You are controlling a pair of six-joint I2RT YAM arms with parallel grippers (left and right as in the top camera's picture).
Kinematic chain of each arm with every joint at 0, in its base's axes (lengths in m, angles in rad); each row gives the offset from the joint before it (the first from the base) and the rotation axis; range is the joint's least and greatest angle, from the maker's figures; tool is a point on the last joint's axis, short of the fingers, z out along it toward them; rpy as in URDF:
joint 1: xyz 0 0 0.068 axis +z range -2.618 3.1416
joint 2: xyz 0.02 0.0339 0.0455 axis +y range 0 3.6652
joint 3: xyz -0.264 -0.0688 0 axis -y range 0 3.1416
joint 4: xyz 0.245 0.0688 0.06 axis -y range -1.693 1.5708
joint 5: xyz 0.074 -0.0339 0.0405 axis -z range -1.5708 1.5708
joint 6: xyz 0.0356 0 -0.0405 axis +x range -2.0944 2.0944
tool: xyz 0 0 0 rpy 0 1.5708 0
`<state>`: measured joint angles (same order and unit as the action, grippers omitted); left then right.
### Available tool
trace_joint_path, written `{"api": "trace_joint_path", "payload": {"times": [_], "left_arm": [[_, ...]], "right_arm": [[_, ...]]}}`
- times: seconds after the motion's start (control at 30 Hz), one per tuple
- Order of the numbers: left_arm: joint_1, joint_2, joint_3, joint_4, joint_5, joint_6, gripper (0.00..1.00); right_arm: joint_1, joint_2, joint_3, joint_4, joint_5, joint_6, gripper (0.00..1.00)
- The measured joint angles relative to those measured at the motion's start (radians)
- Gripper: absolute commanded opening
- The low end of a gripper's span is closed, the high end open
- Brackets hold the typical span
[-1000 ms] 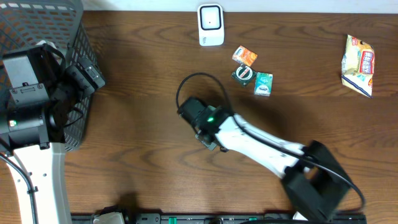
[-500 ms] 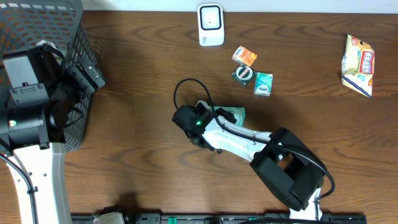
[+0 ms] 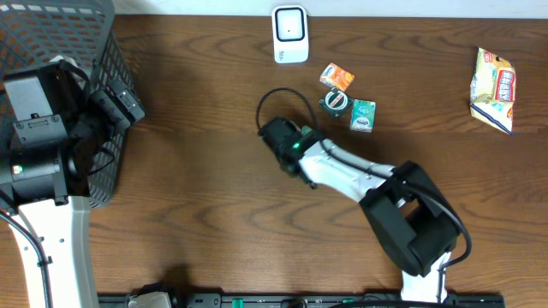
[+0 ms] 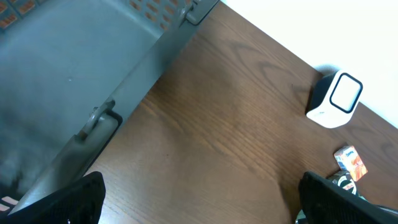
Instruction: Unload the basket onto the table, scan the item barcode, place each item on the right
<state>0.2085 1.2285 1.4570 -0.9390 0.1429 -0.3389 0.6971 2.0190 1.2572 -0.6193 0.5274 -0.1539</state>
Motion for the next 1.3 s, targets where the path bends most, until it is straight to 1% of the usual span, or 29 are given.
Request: {"api": "trace_joint_path", "payload": {"times": [0.13,0.23,0.37,0.43,0.47,0.53,0.6,0.63,0.7,0.8,0.87,0.93,1.0,1.03,1.07,1.17,1.3], "left_arm": [[0.000,0.000,0.000,0.000,0.000,0.000,0.98],[0.000,0.000,0.000,0.000,0.000,0.000,0.98],[0.000,0.000,0.000,0.000,0.000,0.000,0.98],[0.000,0.000,0.000,0.000,0.000,0.000,0.98],[0.000,0.000,0.000,0.000,0.000,0.000,0.98],[0.000,0.000,0.000,0.000,0.000,0.000,0.98],[0.000,0.000,0.000,0.000,0.000,0.000,0.98],[0.000,0.000,0.000,0.000,0.000,0.000,0.98],[0.000,0.000,0.000,0.000,0.000,0.000,0.98],[0.000,0.000,0.000,0.000,0.000,0.000,0.98],[0.000,0.000,0.000,0.000,0.000,0.000,0.98],[0.000,0.000,0.000,0.000,0.000,0.000,0.98],[0.000,0.000,0.000,0.000,0.000,0.000,0.98],[0.000,0.000,0.000,0.000,0.000,0.000,0.98],[0.000,0.000,0.000,0.000,0.000,0.000,0.98],[0.000,0.000,0.000,0.000,0.000,0.000,0.98],[0.000,0.000,0.000,0.000,0.000,0.000,0.98]], "right_arm": [[-0.044,-0.002,0.010,-0.005,-0.073,-0.008,0.01],[-0.055,-0.005,0.030,-0.029,-0.103,0.015,0.01],[-0.066,0.003,0.100,-0.141,-0.217,0.042,0.01],[-0.072,0.011,0.153,-0.206,-0.320,0.048,0.01],[-0.083,0.017,0.200,-0.246,-0.410,0.048,0.01],[-0.105,0.019,0.254,-0.274,-0.542,0.047,0.01],[-0.162,0.019,0.303,-0.280,-0.774,0.032,0.01],[-0.192,0.019,0.304,-0.282,-0.887,0.019,0.01],[-0.229,0.019,0.293,-0.280,-1.025,0.003,0.01],[-0.299,0.019,0.208,-0.238,-1.268,-0.021,0.01],[-0.331,0.019,0.134,-0.197,-1.369,-0.027,0.01],[-0.357,0.020,0.072,-0.161,-1.429,-0.026,0.01],[-0.386,0.021,0.007,-0.109,-1.479,-0.009,0.04],[-0.401,0.021,-0.016,-0.090,-1.495,-0.002,0.06],[-0.415,0.022,-0.032,-0.075,-1.503,0.007,0.17],[-0.488,0.023,-0.069,-0.061,-1.491,0.037,0.32],[-0.575,0.023,-0.070,-0.069,-1.419,0.086,0.33]]}}
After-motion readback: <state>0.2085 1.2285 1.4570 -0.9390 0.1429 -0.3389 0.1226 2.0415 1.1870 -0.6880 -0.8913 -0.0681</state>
